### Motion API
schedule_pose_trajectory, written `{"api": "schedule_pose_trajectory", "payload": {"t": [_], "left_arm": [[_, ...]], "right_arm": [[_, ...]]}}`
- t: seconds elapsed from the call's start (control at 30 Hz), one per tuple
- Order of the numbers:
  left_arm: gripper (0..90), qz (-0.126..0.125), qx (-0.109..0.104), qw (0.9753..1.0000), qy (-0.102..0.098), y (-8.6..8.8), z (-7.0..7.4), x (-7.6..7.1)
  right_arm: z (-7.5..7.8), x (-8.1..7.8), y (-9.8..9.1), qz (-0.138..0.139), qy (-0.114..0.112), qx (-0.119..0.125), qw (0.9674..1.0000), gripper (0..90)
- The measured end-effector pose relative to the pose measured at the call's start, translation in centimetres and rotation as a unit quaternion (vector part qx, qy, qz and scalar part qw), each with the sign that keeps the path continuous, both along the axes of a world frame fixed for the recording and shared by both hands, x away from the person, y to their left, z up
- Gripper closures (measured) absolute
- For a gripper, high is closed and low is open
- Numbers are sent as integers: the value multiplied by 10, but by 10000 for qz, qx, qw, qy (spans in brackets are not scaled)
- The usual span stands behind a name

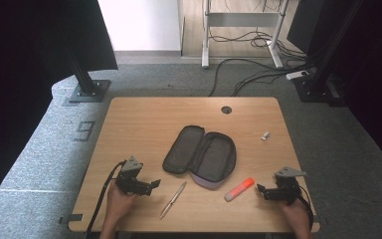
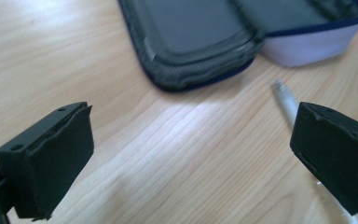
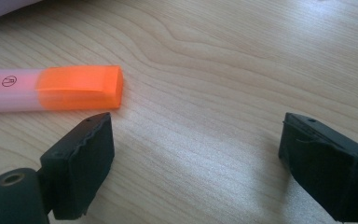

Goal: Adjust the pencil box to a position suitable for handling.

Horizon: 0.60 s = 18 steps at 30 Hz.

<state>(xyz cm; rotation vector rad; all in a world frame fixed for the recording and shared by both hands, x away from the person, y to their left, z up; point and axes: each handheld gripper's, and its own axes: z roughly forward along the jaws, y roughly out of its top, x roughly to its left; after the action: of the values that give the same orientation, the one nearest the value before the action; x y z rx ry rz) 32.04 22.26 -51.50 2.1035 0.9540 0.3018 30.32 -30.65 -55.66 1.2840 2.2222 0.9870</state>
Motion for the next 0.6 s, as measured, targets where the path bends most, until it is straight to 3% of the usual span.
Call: {"api": "schedule_pose_trajectory", "payload": {"t": [0.37, 0.47, 0.5, 0.6], "left_arm": [[0, 264, 331, 9991, 101, 12, -25, 1], [0, 307, 561, 9979, 120, 12, -30, 1], [0, 322, 726, 9967, 154, 11, -33, 2], [0, 292, 781, 9964, 163, 9, -34, 3]], "right_arm": [[0, 0, 0, -1, -2, -5, 10000, 98], [0, 0, 0, -2, 0, -6, 10000, 97], [0, 0, 0, -5, 1, -6, 10000, 96], [0, 0, 0, -6, 3, -5, 10000, 96]]}}
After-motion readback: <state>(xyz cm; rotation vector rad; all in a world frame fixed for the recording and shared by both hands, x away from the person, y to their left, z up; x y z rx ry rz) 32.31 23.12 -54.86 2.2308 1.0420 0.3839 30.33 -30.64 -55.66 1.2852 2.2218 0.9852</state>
